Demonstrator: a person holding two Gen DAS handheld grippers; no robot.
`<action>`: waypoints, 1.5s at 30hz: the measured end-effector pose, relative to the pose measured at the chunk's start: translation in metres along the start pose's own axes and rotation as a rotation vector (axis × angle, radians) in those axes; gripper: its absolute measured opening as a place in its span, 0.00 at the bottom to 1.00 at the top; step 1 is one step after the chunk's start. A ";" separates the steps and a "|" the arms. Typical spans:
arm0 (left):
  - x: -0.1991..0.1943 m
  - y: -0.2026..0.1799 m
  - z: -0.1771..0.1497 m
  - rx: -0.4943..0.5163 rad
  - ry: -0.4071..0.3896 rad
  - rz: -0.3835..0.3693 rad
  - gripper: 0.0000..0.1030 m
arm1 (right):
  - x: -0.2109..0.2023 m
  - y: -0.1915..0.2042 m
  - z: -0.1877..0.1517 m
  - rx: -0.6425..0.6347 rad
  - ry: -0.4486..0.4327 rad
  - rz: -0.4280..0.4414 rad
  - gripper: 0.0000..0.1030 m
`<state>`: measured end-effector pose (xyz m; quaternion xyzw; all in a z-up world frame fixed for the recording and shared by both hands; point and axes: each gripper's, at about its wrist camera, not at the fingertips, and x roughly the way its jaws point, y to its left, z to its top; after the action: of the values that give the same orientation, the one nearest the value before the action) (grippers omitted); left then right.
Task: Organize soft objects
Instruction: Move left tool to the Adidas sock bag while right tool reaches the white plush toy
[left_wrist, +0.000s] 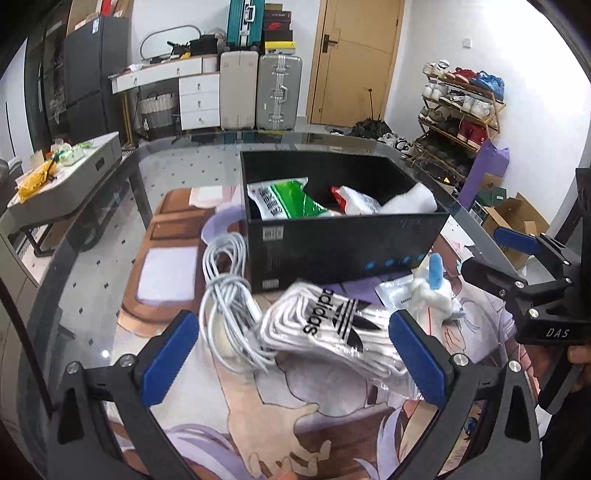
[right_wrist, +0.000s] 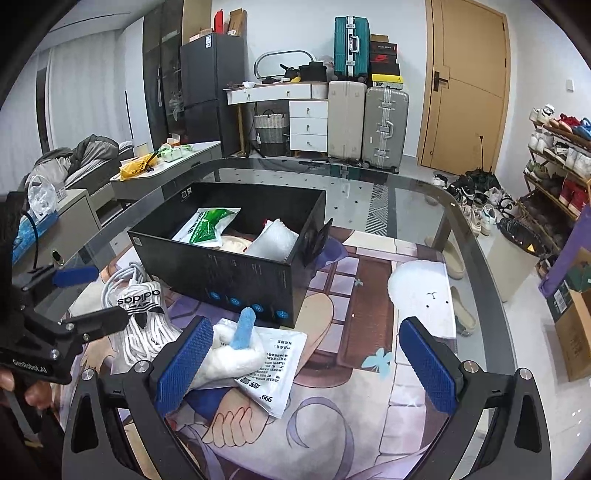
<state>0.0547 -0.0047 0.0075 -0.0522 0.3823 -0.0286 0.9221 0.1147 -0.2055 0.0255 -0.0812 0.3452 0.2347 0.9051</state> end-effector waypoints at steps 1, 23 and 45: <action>0.001 0.000 -0.001 -0.002 0.004 -0.002 1.00 | 0.001 -0.001 0.000 0.002 0.004 0.003 0.99; 0.002 -0.011 -0.008 0.003 0.041 -0.052 1.00 | 0.023 0.004 -0.011 0.001 0.074 0.046 0.99; 0.005 0.005 -0.023 0.035 0.088 0.018 1.00 | 0.034 0.003 -0.018 0.007 0.125 0.045 0.99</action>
<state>0.0416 -0.0014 -0.0126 -0.0313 0.4223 -0.0293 0.9054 0.1252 -0.1957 -0.0107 -0.0846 0.4034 0.2480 0.8767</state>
